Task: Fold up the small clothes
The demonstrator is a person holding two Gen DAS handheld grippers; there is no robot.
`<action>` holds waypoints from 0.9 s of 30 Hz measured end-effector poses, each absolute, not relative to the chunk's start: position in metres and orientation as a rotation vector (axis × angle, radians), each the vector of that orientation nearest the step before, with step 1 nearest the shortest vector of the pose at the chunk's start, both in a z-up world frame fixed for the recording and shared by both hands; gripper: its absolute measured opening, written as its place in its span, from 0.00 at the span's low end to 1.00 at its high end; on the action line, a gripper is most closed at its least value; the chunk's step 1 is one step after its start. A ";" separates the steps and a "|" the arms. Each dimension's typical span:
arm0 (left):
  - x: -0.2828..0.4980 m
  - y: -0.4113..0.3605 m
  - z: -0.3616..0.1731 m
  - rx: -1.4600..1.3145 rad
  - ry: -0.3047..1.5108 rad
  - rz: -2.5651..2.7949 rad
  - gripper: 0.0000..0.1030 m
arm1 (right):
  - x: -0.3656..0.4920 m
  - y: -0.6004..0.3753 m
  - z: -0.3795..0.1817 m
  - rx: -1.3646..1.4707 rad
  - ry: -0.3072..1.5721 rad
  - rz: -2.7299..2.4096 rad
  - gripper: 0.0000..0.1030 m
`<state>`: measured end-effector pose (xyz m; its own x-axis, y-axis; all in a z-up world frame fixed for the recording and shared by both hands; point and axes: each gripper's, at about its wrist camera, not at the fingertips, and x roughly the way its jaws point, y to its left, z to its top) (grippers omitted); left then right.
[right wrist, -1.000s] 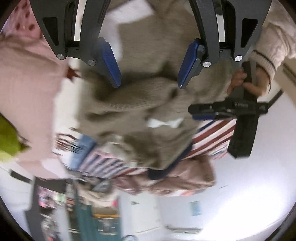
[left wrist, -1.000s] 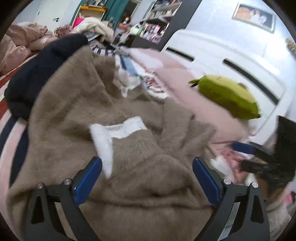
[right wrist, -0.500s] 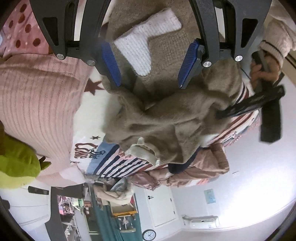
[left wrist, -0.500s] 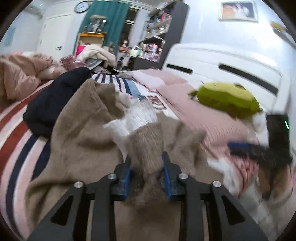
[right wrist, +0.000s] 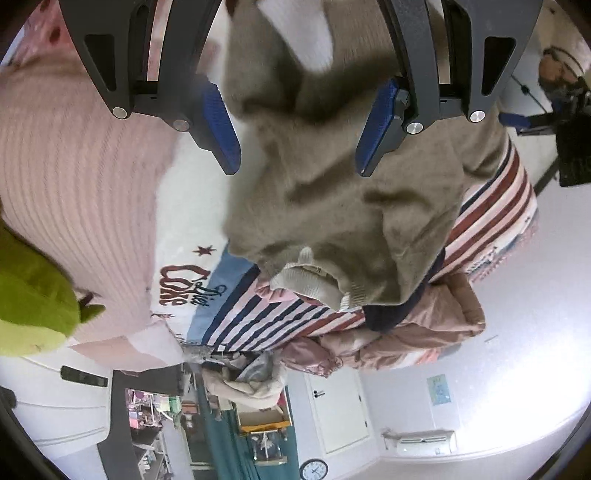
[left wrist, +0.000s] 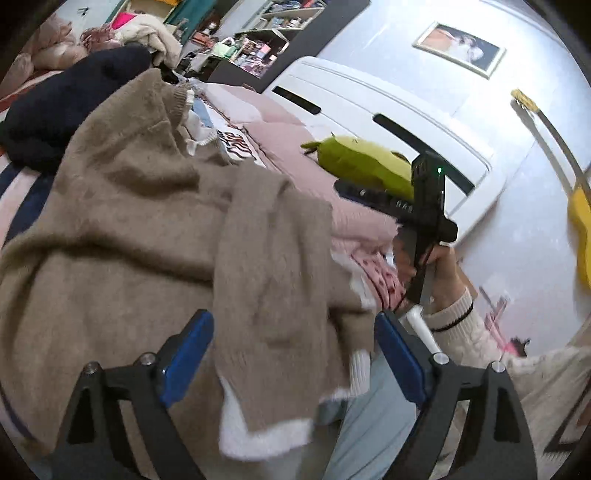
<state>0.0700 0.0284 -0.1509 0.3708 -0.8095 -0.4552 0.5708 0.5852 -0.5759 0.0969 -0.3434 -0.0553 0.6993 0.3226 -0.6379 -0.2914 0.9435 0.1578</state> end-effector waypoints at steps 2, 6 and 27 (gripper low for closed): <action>0.086 0.016 -0.154 -0.287 0.809 -0.835 0.84 | 0.110 -0.334 -0.067 -0.005 0.786 0.317 0.59; 0.115 -0.017 -0.185 -0.179 0.972 -0.742 0.68 | 0.110 -0.330 -0.108 -0.093 0.915 0.287 0.59; 0.132 0.035 -0.157 0.164 0.904 -0.469 0.25 | 0.084 -0.288 -0.127 -0.130 0.882 0.341 0.63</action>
